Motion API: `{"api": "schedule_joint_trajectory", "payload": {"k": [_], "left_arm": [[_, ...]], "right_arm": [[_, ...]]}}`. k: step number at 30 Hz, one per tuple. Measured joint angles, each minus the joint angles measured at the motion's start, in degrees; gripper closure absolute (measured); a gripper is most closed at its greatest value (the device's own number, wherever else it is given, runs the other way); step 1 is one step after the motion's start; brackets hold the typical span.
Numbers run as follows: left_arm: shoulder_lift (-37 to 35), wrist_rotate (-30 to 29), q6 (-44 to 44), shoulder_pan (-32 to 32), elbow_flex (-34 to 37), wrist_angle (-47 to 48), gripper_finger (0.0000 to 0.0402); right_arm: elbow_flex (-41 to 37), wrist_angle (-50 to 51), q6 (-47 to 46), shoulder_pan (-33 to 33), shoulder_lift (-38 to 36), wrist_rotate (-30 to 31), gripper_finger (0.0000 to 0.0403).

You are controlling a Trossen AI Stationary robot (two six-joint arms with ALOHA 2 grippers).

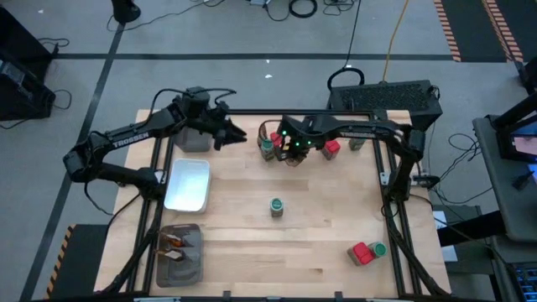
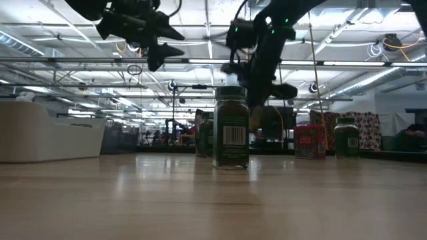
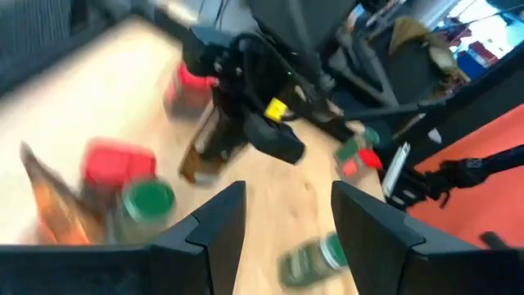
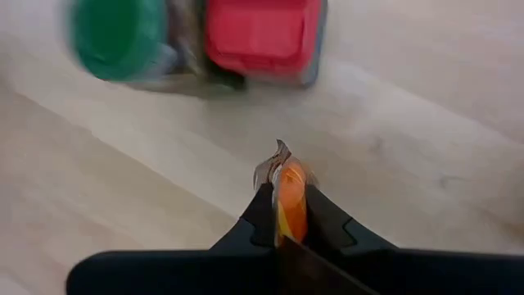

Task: Sort spices by type
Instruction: Put the orange seasoning bag into the bottom black bin

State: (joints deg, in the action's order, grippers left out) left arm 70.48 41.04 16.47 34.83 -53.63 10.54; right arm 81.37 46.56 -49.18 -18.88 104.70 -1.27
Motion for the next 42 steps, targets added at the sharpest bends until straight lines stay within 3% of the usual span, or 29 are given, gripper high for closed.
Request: {"api": "schedule_joint_trajectory", "payload": {"k": [4, 13, 23, 30, 36, 42], "left_arm": [[0.00, -4.35, 2.82, -4.16, 0.00, 3.93, 0.0217], [0.00, -13.39, 8.65, -11.77, 0.00, 3.52, 0.0217], [0.00, -14.37, 3.68, -12.89, 0.00, 3.43, 0.0217], [0.00, -14.39, -0.49, -12.89, 0.00, 2.32, 0.0217], [0.02, -14.39, -1.59, -12.89, 0.00, -4.93, 0.0217], [2.92, -14.27, -3.52, -13.60, 0.00, -12.18, 0.0217]], "right_arm": [[-0.05, -0.04, 3.34, 0.23, 3.19, -0.08, 0.0395], [-0.01, -0.27, 9.30, 1.12, 7.48, -0.69, 0.0382], [1.61, 0.84, 7.03, 1.47, 6.30, -0.60, 0.0262], [9.06, 11.42, 9.39, 1.36, 6.30, -2.21, 0.0186], [17.13, 24.71, 10.93, 1.05, 5.83, 1.57, 0.0166], [19.51, 27.74, 11.90, 1.32, -1.25, 0.78, 0.0166]]}}
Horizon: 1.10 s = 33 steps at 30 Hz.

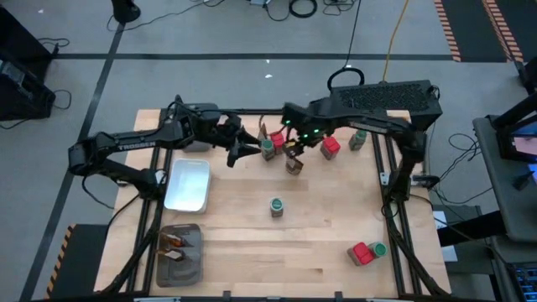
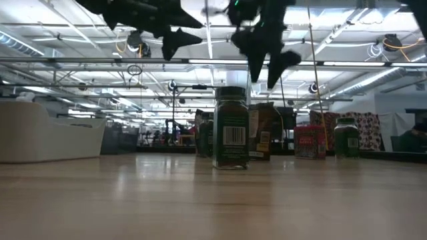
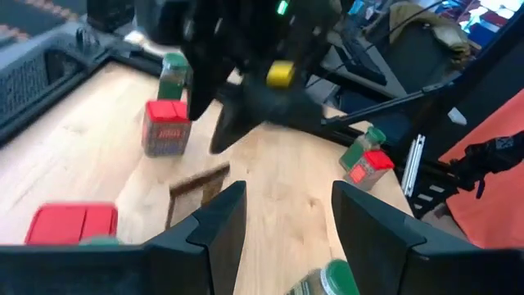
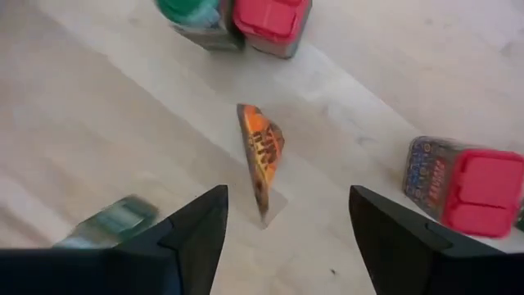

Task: Sort spices by type
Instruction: Put the orange seasoning bag into the bottom black bin

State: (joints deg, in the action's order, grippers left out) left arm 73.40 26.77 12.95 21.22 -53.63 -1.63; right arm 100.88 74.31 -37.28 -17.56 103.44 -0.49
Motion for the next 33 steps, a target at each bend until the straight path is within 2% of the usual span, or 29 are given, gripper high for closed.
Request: {"api": "schedule_joint_trajectory", "payload": {"k": [4, 8, 15, 19, 25, 33], "left_arm": [[4.47, 2.15, -0.41, 0.01, -0.92, -3.39, 0.0217], [12.29, 5.58, -4.53, -0.15, -7.17, -2.60, 0.0217], [25.49, 5.90, -22.35, -1.09, -25.08, 12.11, 0.0217], [32.33, 5.55, -27.87, -0.97, -32.75, 16.22, 0.0217], [41.48, 5.23, -31.84, -1.14, -40.13, 20.89, 0.0217], [44.77, 3.64, -37.95, -2.83, -41.42, 25.85, 0.0217]], "right_arm": [[0.00, 0.99, -0.12, 1.35, -7.87, -0.70, 0.0165], [0.02, 0.85, -2.06, 2.63, -16.36, 1.88, 0.0165], [0.04, 2.00, -8.20, 3.56, -27.02, 8.54, 0.0165], [0.04, 5.46, -11.04, 5.45, -30.39, 12.06, 0.0165], [0.02, 10.24, -15.10, 7.65, -32.82, 15.67, 0.0165], [-0.02, 13.00, -15.04, 9.34, -33.08, 16.87, 0.0165]]}}
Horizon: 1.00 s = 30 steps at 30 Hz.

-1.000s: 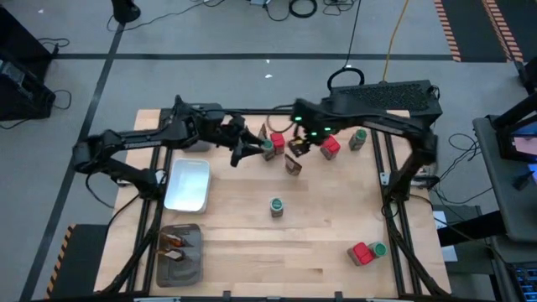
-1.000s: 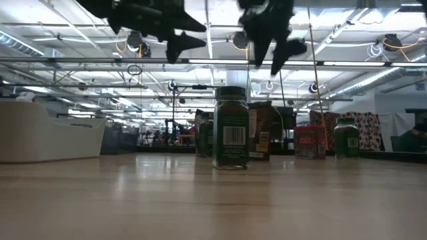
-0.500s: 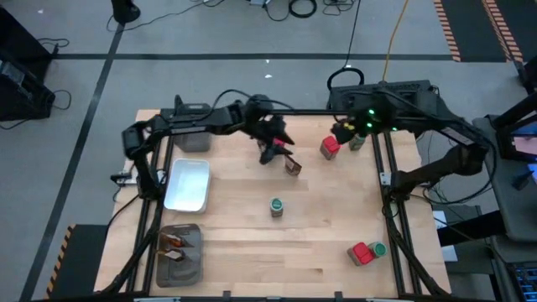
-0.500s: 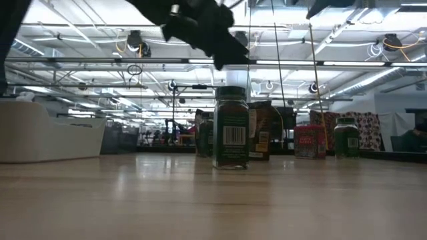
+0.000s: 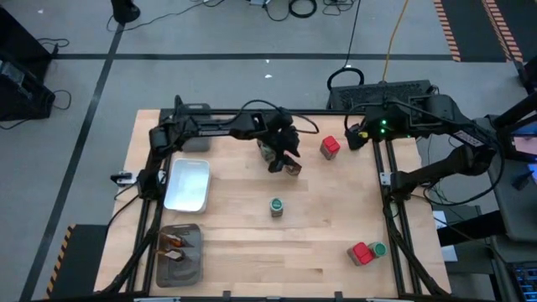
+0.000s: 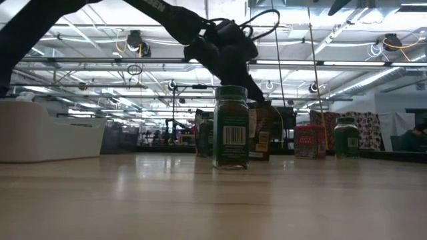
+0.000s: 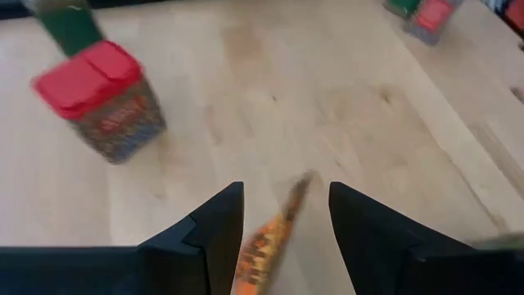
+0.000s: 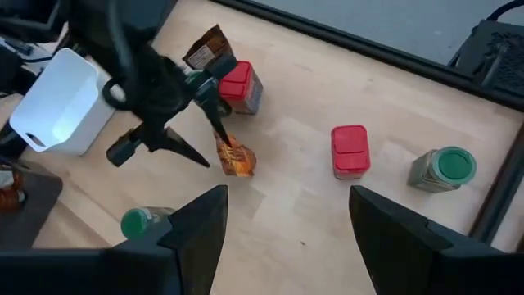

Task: Sort spices by type
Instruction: Put the orange seasoning bag into the bottom black bin

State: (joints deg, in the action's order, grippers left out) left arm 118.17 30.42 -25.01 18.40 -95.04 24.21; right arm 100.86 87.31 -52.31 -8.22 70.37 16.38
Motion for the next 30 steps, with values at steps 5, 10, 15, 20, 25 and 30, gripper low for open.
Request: {"api": "schedule_joint_trajectory", "payload": {"k": [5, 10, 15, 20, 25, 30], "left_arm": [[-0.02, -5.29, -2.96, -0.96, -0.07, 1.97, 0.0217], [0.39, -6.76, -2.84, -1.07, -0.07, 4.25, 0.0217], [0.46, -6.97, -2.68, -1.07, -0.04, 5.20, 0.0221], [0.46, -7.11, -2.52, -1.07, -0.04, 5.33, 0.0274], [0.46, -8.36, -2.32, -1.07, -0.04, 5.48, 0.0366], [0.46, -9.55, -0.84, -1.07, -0.04, 5.61, 0.0394]], "right_arm": [[0.00, 0.86, 1.31, 0.14, 0.02, 1.35, 0.0165], [-0.02, 0.96, 3.55, 0.08, 0.02, 1.77, 0.0165], [-0.04, 0.97, 5.02, 0.08, 0.02, 1.77, 0.0165], [-0.04, 1.28, 5.87, 0.08, 0.02, 1.77, 0.0165], [-0.03, 1.28, 6.99, 0.08, 0.02, 1.77, 0.0165], [-0.04, 1.28, 7.99, 0.08, 0.02, 1.77, 0.0165]]}}
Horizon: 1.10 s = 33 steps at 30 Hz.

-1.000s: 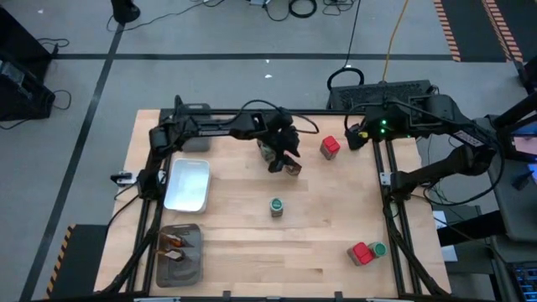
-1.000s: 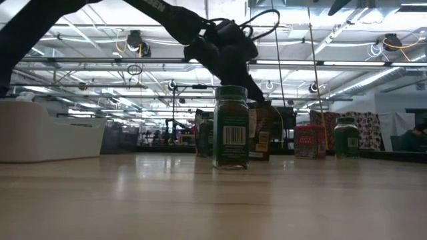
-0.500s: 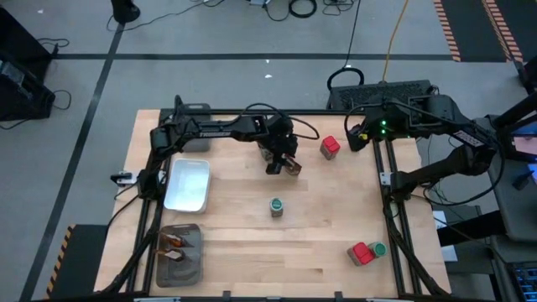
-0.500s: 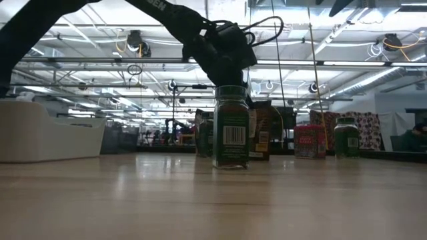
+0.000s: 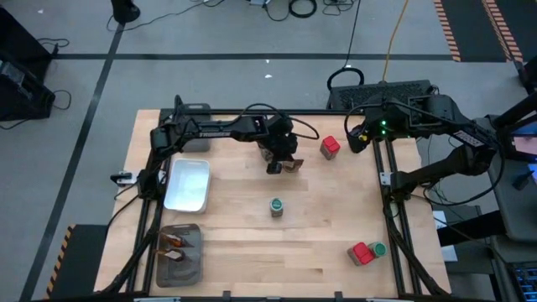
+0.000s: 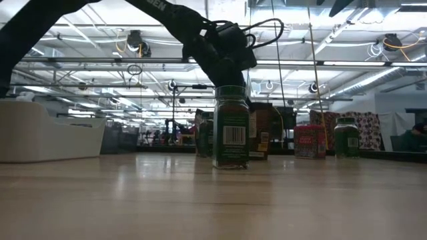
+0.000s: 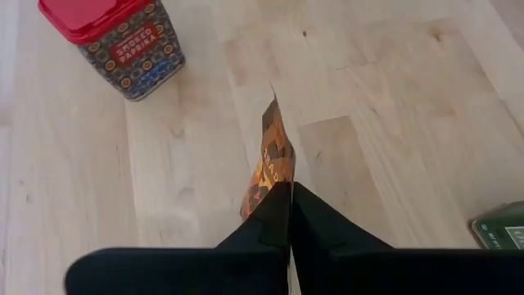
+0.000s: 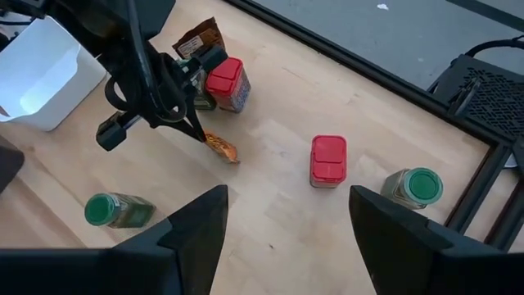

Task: Sort spices by type
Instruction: Put the orange seasoning bag into the bottom black bin

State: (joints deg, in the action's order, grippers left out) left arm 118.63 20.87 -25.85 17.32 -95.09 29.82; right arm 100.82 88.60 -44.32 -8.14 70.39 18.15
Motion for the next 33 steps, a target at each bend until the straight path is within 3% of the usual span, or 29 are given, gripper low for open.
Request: {"api": "schedule_joint_trajectory", "payload": {"k": [11, 19, 27, 33], "left_arm": [[-5.93, -0.18, 1.28, -0.13, 0.00, 0.26, 0.0399], [-17.40, -0.20, 3.14, -1.41, 0.02, 8.26, 0.0400], [-31.32, -0.54, 10.74, -8.20, 0.00, 23.29, 0.0401], [-41.04, -5.20, 17.11, -16.98, 1.26, 31.34, 0.0401]], "right_arm": [[0.02, 0.00, 1.54, 0.00, 0.00, 1.32, 0.0165], [0.00, -1.44, 1.55, -0.02, 0.00, 2.71, 0.0165], [0.00, -9.33, 0.58, 0.27, 0.78, 0.25, 0.0165], [0.00, -16.04, -2.99, 2.85, 3.25, -0.63, 0.0165]]}}
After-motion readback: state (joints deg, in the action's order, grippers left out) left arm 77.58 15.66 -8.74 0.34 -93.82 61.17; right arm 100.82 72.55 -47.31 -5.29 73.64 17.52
